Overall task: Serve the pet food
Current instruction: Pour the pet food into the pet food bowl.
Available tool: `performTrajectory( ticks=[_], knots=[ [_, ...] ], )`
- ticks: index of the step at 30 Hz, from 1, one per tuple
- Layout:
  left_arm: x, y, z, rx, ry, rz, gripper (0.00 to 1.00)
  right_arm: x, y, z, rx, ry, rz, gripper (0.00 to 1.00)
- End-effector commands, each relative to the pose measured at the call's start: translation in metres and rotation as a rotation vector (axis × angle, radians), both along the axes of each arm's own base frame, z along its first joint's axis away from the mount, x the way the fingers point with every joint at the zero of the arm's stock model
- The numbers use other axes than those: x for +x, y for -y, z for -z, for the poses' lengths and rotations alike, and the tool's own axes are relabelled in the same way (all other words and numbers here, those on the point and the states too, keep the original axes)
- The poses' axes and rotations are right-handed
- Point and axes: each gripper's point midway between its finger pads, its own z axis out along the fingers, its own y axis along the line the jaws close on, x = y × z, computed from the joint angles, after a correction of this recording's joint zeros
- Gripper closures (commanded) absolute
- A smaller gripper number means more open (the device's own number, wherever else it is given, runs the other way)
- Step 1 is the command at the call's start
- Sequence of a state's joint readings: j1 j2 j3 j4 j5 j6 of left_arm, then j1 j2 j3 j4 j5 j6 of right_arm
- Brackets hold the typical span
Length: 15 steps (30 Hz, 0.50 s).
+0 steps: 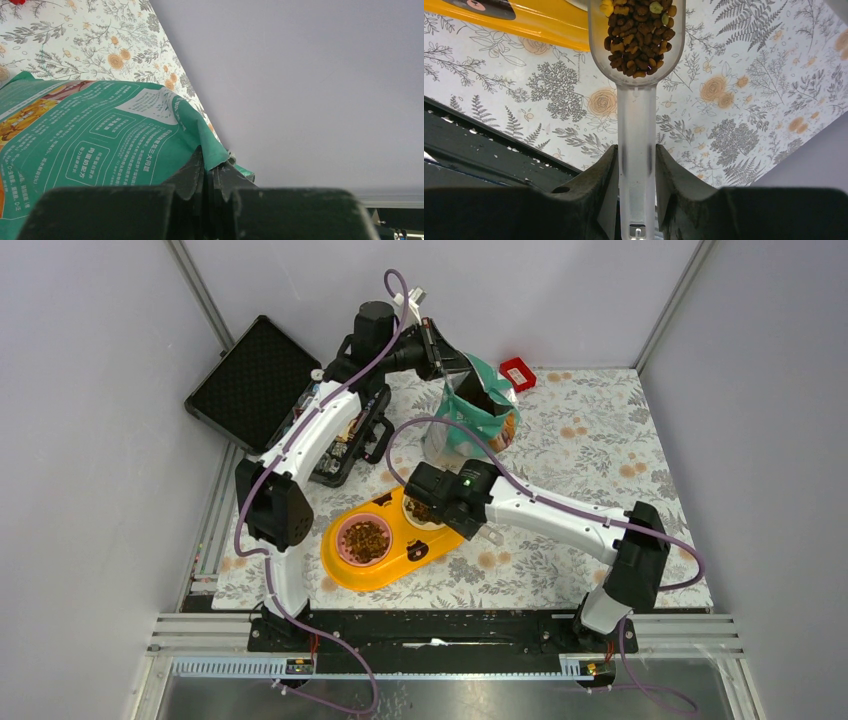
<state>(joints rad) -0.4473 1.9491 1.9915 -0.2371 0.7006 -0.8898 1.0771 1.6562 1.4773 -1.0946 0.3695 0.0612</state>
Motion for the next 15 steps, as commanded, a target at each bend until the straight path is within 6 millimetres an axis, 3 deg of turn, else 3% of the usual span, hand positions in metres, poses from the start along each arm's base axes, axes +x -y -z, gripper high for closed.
performTrajectory(
  ticks=[1,6,10,15],
  knots=[
    [-0.006,-0.021,-0.069,-0.101,0.188,-0.029,1.0,0.011,0.009,-0.018,-0.036,0.064,-0.018,1.0],
    [-0.007,-0.021,-0.07,-0.1,0.19,-0.028,1.0,0.013,0.01,-0.041,-0.095,0.107,-0.037,1.0],
    [-0.007,-0.021,-0.071,-0.105,0.19,-0.025,1.0,0.008,0.013,-0.022,-0.149,0.081,-0.06,1.0],
    [-0.008,-0.021,-0.071,-0.109,0.188,-0.025,1.0,0.009,0.005,-0.024,-0.134,0.08,-0.057,1.0]
  ],
)
